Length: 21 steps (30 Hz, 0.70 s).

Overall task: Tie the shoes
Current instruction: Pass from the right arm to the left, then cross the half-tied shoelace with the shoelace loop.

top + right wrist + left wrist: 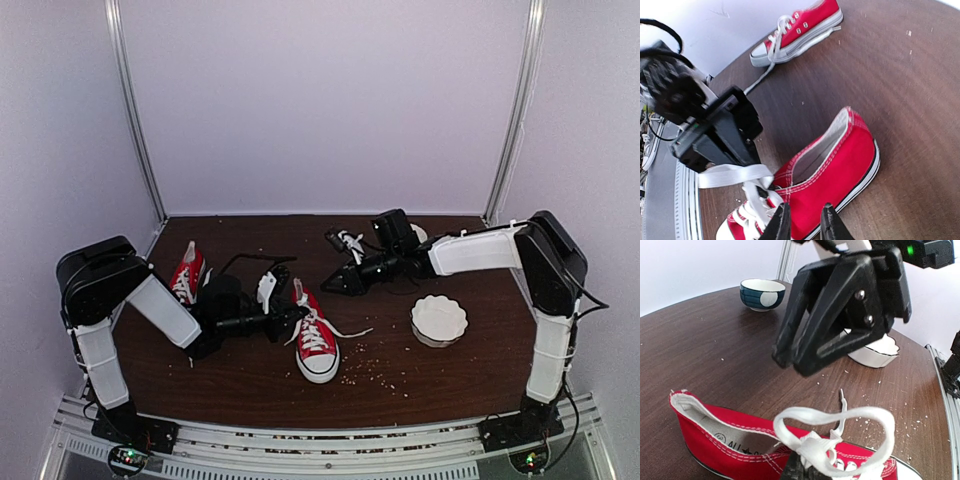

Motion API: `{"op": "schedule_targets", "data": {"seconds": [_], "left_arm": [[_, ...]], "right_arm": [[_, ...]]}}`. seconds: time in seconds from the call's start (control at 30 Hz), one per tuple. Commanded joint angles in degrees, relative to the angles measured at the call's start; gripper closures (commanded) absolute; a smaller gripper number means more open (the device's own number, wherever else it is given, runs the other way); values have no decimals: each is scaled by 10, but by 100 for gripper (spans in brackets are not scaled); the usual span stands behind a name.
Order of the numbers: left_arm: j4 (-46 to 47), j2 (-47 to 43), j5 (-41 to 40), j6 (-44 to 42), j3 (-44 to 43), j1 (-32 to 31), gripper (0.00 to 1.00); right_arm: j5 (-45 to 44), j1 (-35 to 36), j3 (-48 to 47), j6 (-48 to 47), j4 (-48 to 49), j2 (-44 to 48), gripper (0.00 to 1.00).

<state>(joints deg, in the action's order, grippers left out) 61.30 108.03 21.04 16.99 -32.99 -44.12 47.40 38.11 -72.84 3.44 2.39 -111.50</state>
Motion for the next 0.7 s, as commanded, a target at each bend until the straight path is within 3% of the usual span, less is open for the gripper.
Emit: {"op": "schedule_targets", "data": {"seconds": [0.0,0.2,0.37,0.67], "left_arm": [[35,4,11,-16,7,2,100],[33,3,10,-20,6,2,100],[32,3,12,-20,4,2,100],[31,3,9,-20,6,2,100]], "right_arm": [[26,16,-32,-8,-11,-28,81],[44,19,-51,-34,-45,-55,84],[55,28,-72,-51,-74,-74,79],[58,33,-88,-79,-115,-84,79]]}}
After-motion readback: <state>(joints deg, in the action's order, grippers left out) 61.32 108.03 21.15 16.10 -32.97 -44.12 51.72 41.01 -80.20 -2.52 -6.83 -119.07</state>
